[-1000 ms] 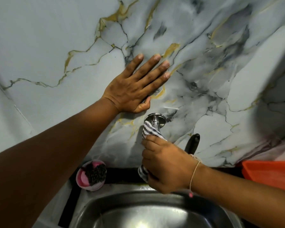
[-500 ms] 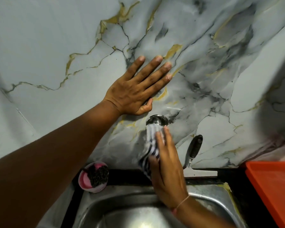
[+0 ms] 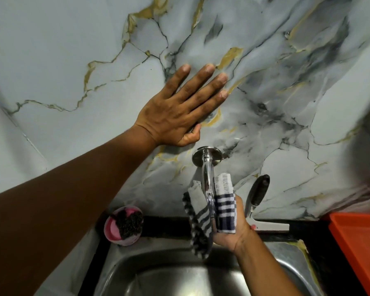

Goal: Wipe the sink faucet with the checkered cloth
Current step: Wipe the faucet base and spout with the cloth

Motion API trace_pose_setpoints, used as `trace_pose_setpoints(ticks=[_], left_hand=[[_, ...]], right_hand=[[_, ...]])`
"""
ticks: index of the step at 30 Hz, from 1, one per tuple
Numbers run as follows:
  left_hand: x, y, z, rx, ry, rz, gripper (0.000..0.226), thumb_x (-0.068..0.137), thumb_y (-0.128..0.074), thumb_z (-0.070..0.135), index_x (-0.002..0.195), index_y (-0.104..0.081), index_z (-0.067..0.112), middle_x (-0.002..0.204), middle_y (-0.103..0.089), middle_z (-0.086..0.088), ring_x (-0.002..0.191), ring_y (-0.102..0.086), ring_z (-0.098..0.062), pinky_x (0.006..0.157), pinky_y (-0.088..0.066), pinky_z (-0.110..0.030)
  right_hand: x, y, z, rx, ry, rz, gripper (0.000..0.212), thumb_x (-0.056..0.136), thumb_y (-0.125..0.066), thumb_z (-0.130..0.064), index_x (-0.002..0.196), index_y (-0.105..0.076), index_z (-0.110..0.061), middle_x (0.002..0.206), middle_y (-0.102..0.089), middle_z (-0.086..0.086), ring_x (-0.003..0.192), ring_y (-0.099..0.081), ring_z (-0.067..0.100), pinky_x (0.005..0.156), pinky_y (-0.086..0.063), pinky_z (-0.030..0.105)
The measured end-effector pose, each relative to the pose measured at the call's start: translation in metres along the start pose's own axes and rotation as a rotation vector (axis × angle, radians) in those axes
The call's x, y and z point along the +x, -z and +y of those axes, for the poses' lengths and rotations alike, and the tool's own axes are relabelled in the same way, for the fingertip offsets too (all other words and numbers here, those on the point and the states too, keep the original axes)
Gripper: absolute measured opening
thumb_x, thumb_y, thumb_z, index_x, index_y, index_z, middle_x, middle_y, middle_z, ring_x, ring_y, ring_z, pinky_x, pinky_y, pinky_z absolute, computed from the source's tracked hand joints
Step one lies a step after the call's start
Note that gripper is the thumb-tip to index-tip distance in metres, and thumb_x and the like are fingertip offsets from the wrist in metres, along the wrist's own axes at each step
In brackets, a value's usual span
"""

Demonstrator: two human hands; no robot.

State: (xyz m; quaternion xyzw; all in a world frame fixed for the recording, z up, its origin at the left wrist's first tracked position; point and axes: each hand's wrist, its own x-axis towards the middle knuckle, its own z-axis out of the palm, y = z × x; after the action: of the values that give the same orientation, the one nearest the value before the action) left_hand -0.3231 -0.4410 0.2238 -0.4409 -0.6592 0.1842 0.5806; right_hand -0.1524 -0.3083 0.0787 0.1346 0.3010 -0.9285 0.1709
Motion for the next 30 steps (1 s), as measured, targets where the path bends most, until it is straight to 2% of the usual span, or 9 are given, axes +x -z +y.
trace_pose_setpoints(ticks=[3,8,10,15,19,24,27,29,30], left_hand=[[-0.002,-0.001,0.000,0.006,0.001,-0.009,0.077,0.092,-0.040,0.041,0.163,-0.026,0.012,0.167,-0.026,-0.014,0.154,-0.021,-0.038,0.128,-0.002,-0.054],[-0.002,-0.001,0.003,-0.004,-0.001,-0.019,0.077,0.091,-0.041,0.040,0.162,-0.028,0.012,0.167,-0.027,-0.014,0.154,-0.022,-0.038,0.128,-0.002,-0.054],[-0.002,0.000,0.001,0.007,-0.005,-0.021,0.078,0.091,-0.041,0.040,0.162,-0.028,0.012,0.167,-0.027,-0.014,0.154,-0.021,-0.038,0.128,-0.002,-0.054],[-0.001,0.000,-0.001,0.021,-0.006,-0.018,0.078,0.092,-0.040,0.042,0.163,-0.026,0.012,0.167,-0.025,-0.014,0.155,-0.020,-0.038,0.129,0.001,-0.054],[-0.001,0.001,0.002,0.011,0.001,-0.011,0.077,0.092,-0.040,0.041,0.162,-0.027,0.012,0.166,-0.028,-0.015,0.154,-0.022,-0.039,0.129,0.001,-0.053],[0.000,0.005,0.001,-0.001,-0.003,-0.031,0.077,0.092,-0.040,0.040,0.162,-0.028,0.012,0.166,-0.029,-0.015,0.154,-0.023,-0.039,0.128,-0.001,-0.054],[-0.002,0.007,0.005,-0.019,-0.004,-0.035,0.077,0.091,-0.040,0.040,0.162,-0.029,0.012,0.166,-0.029,-0.015,0.154,-0.023,-0.039,0.128,-0.003,-0.054],[-0.001,0.006,0.004,-0.021,-0.007,-0.028,0.077,0.091,-0.041,0.039,0.162,-0.030,0.012,0.166,-0.030,-0.015,0.154,-0.023,-0.038,0.128,-0.003,-0.054],[-0.001,0.005,0.004,-0.024,-0.004,-0.024,0.077,0.090,-0.042,0.039,0.161,-0.030,0.012,0.166,-0.031,-0.015,0.154,-0.023,-0.038,0.129,-0.003,-0.054]], right_hand=[[0.010,0.012,0.009,0.052,-0.052,0.092,0.046,0.090,-0.042,-0.043,0.084,-0.071,-0.008,0.075,-0.073,0.012,0.065,-0.071,0.027,0.060,-0.060,0.033],[-0.024,0.022,0.008,-0.030,0.005,-0.148,0.026,0.085,-0.063,-0.028,0.095,-0.079,-0.010,0.091,-0.080,0.009,0.088,-0.076,0.026,0.077,-0.062,0.037],[-0.020,0.003,-0.009,-0.051,0.031,-0.201,0.028,0.078,-0.073,-0.027,0.091,-0.079,-0.002,0.085,-0.080,0.014,0.081,-0.077,0.025,0.074,-0.063,0.036],[0.013,-0.031,-0.045,-0.089,0.068,-0.007,0.048,0.094,-0.035,-0.027,0.113,-0.072,-0.002,0.106,-0.076,0.017,0.098,-0.071,0.031,0.089,-0.058,0.041],[-0.021,-0.009,-0.023,-0.215,0.027,0.063,0.041,0.090,-0.048,-0.030,0.111,-0.075,-0.008,0.121,-0.071,0.022,0.108,-0.069,0.031,0.085,-0.063,0.041],[-0.006,-0.016,-0.037,-0.218,0.011,-0.059,0.037,0.082,-0.047,-0.023,0.086,-0.080,-0.007,0.079,-0.079,0.012,0.068,-0.076,0.023,0.063,-0.062,0.033],[0.003,-0.019,-0.032,-0.218,0.025,0.027,0.050,0.096,-0.034,-0.032,0.104,-0.076,-0.006,0.096,-0.079,0.016,0.081,-0.077,0.026,0.074,-0.063,0.038],[-0.016,-0.007,-0.019,-0.253,0.030,0.090,0.049,0.095,-0.042,-0.041,0.116,-0.072,-0.008,0.106,-0.078,0.014,0.097,-0.075,0.028,0.083,-0.062,0.041],[-0.027,0.001,-0.013,-0.278,0.047,0.118,0.046,0.093,-0.048,-0.041,0.116,-0.072,-0.010,0.104,-0.079,0.011,0.096,-0.076,0.026,0.078,-0.063,0.036]])
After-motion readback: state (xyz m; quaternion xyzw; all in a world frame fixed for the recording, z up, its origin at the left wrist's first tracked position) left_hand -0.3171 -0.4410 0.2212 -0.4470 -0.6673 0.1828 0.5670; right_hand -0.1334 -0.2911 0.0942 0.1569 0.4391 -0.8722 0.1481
